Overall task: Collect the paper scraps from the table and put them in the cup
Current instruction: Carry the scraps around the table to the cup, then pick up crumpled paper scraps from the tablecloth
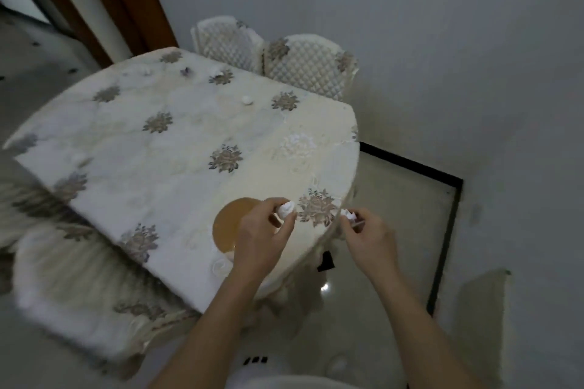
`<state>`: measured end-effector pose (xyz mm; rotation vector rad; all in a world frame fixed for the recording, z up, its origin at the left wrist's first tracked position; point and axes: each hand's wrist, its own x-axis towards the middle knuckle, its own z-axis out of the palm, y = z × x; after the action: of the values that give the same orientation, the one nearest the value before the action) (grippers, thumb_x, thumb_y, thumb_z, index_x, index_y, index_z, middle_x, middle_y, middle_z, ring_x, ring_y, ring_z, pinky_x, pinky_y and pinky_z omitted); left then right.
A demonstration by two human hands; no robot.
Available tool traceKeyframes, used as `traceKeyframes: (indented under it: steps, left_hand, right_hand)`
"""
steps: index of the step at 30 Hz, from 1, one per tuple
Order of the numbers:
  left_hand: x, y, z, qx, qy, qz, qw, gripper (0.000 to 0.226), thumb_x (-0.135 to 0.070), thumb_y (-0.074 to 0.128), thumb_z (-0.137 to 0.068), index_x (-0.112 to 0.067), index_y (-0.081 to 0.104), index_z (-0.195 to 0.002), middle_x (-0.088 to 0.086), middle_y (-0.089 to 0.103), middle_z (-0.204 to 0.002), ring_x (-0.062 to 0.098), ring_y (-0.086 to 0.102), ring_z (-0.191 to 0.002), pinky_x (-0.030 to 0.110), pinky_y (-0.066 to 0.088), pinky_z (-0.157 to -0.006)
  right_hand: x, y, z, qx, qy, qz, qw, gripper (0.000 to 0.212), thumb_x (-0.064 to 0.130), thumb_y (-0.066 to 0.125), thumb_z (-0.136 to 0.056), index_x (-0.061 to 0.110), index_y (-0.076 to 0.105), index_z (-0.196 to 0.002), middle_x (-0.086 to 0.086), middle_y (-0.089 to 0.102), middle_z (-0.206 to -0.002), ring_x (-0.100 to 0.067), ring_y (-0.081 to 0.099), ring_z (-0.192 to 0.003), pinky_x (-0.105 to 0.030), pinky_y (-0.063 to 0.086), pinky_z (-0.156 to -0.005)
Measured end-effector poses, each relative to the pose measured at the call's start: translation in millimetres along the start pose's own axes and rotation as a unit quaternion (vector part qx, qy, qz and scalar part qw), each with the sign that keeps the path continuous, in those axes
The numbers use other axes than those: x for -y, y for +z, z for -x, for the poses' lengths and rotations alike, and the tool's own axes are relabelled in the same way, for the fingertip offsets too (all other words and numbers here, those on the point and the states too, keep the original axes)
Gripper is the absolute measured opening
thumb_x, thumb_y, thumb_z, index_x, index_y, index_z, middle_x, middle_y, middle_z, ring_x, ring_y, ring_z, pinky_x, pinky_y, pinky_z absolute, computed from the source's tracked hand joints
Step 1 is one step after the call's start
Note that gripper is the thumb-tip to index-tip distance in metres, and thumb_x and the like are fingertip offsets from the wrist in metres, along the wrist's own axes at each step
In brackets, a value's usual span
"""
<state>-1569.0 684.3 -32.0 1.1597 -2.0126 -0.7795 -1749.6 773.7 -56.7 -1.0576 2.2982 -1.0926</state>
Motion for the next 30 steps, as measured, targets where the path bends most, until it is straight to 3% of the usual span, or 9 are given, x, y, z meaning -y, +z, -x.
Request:
traceKeyframes:
  steps: [6, 12, 18, 22, 25, 30]
  left_hand:
    - [37, -49, 14, -0.106, -0.06, -0.077, 0.99, 0.014, -0.027, 0.069, -0.088, -0.025, 0.066, -0.102, -0.012, 0.062, -0.093, 0.007, 0.06, -0.081, 0.033, 0.053, -0.068]
    - [56, -67, 16, -0.123, -0.04, -0.228, 0.965, 0.02, -0.029, 0.071, -0.085, -0.02, 0.068, -0.103, -0.004, 0.063, -0.091, 0.018, 0.057, -0.081, 0.033, 0.05, -0.065]
    - [66, -69, 1, -0.088, -0.011, -0.308, 0.947, 0.026, -0.035, 0.072, -0.083, -0.019, 0.069, -0.103, -0.001, 0.067, -0.088, 0.026, 0.06, -0.077, 0.041, 0.05, -0.062]
    - [69, -65, -6, -0.027, -0.056, -0.341, 0.938, 0.051, -0.051, 0.072, -0.078, -0.026, 0.062, -0.121, -0.003, 0.068, -0.11, 0.024, 0.061, -0.1, 0.04, 0.047, -0.077]
    - [71, -66, -7, 0.002, -0.059, -0.348, 0.936, 0.059, -0.058, 0.062, -0.083, -0.029, 0.051, -0.134, -0.005, 0.058, -0.132, 0.021, 0.05, -0.123, 0.041, 0.042, -0.094]
    - [73, -70, -9, -0.018, -0.038, -0.352, 0.935, 0.059, -0.058, 0.057, -0.08, -0.026, 0.057, -0.129, -0.002, 0.06, -0.131, 0.022, 0.052, -0.123, 0.044, 0.044, -0.096]
  right_hand:
    - [48, 45, -15, 0.071, -0.14, 0.015, 0.987, 0.018, 0.033, 0.062, -0.089, 0.027, 0.072, -0.103, 0.007, 0.072, -0.086, -0.013, 0.066, -0.077, -0.034, 0.054, -0.074]
    - [80, 72, -22, 0.12, -0.247, 0.054, 0.96, 0.017, 0.033, 0.056, -0.092, 0.026, 0.068, -0.103, 0.007, 0.07, -0.093, -0.017, 0.066, -0.079, -0.037, 0.053, -0.07]
    - [96, 87, -27, 0.113, -0.314, 0.103, 0.937, 0.016, 0.03, 0.055, -0.095, 0.023, 0.066, -0.103, 0.003, 0.067, -0.089, -0.02, 0.061, -0.082, -0.037, 0.052, -0.067]
    - [93, 96, -30, 0.162, -0.309, 0.155, 0.924, 0.025, 0.036, 0.053, -0.093, 0.027, 0.062, -0.114, 0.003, 0.064, -0.103, -0.021, 0.056, -0.099, -0.038, 0.051, -0.073]
    - [85, 99, -31, 0.161, -0.33, 0.202, 0.908, 0.037, 0.04, 0.058, -0.086, 0.025, 0.06, -0.12, 0.002, 0.059, -0.118, -0.021, 0.053, -0.111, -0.039, 0.052, -0.082]
    - [83, 99, -33, 0.111, -0.348, 0.221, 0.904, 0.044, 0.039, 0.061, -0.08, 0.024, 0.061, -0.121, 0.001, 0.06, -0.122, -0.02, 0.051, -0.118, -0.04, 0.048, -0.088]
